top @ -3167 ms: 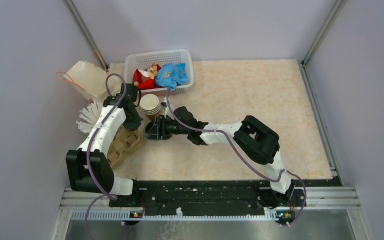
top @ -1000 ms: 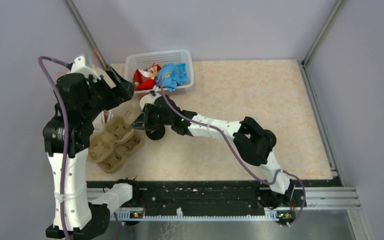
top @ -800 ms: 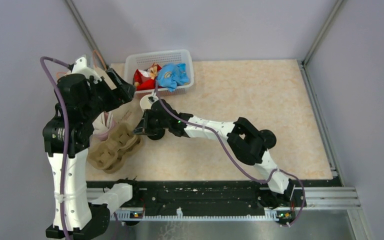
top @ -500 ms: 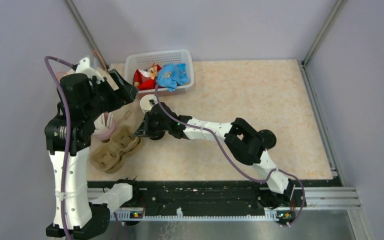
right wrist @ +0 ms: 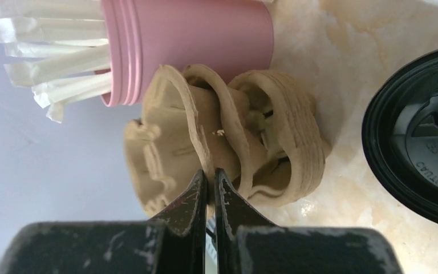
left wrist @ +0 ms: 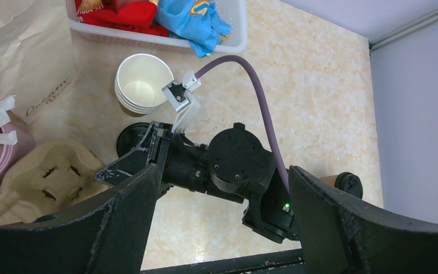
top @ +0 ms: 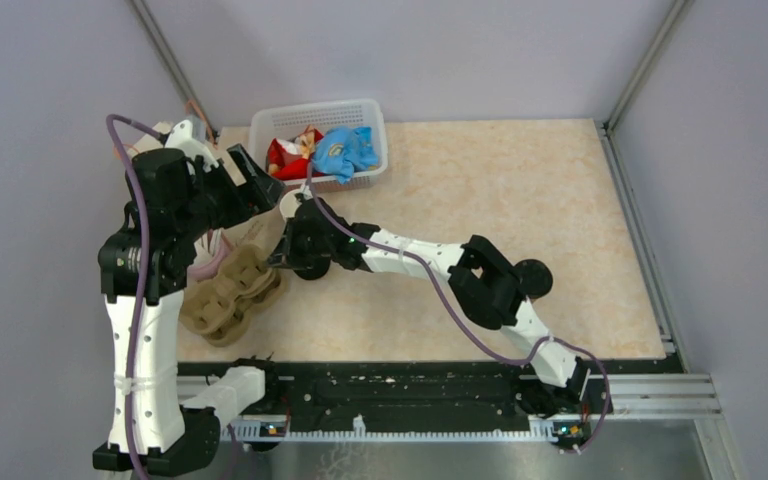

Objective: Pack the takeout coffee

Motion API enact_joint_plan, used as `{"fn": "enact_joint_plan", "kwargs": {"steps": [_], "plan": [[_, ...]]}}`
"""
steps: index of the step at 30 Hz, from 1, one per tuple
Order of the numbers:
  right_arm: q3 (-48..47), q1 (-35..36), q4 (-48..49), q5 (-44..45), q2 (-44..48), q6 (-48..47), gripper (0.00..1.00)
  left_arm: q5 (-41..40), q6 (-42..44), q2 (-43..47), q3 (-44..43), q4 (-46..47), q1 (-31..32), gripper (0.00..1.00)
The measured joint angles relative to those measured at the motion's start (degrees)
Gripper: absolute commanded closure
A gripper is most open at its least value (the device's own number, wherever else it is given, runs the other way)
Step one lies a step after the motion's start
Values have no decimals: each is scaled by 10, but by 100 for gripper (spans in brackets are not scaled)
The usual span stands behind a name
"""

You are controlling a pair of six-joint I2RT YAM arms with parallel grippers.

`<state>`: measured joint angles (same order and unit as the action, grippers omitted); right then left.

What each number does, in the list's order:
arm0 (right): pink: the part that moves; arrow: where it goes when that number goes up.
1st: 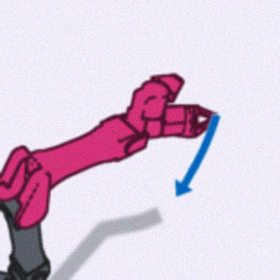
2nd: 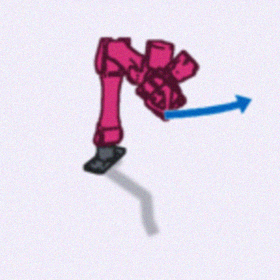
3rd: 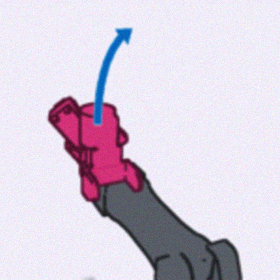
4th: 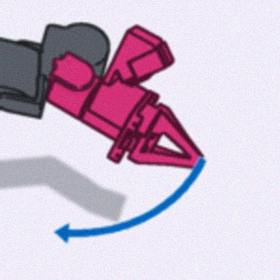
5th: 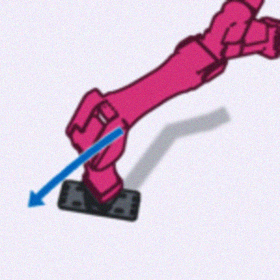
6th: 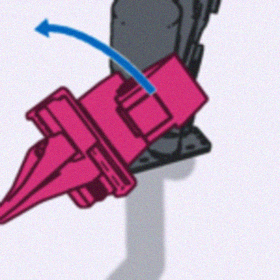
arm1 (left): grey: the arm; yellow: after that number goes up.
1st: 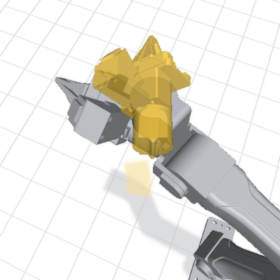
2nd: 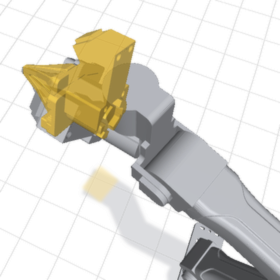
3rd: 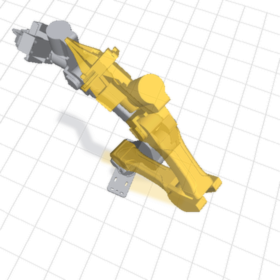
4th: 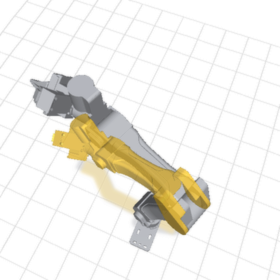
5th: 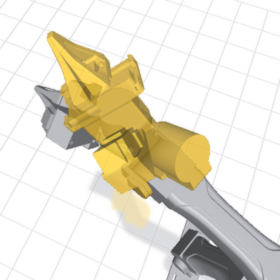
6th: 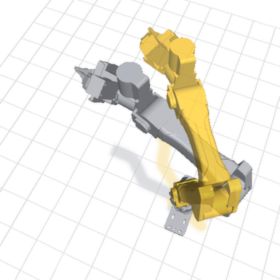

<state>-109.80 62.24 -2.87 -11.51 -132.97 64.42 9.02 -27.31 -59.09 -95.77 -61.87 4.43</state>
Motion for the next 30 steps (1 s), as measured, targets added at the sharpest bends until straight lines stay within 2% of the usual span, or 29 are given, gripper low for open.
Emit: {"fn": "enact_joint_plan", "kwargs": {"steps": [3,6,14,20,23,30], "plan": [[-28,0,-26,-2,-5,-10,100,2,0,1,0,-4,0,11],[-4,2,-3,0,1,-11,100,2,0,3,0,-10,0,11],[0,7,-52,9,1,-27,100,6,-2,7,5,-16,0,11],[16,7,-30,10,12,-33,100,9,-5,7,6,-16,0,11],[-30,8,-62,7,1,-43,100,9,-10,8,13,-16,0,11],[-15,9,-21,-3,21,-39,100,16,-13,3,13,-19,0,10]]}}
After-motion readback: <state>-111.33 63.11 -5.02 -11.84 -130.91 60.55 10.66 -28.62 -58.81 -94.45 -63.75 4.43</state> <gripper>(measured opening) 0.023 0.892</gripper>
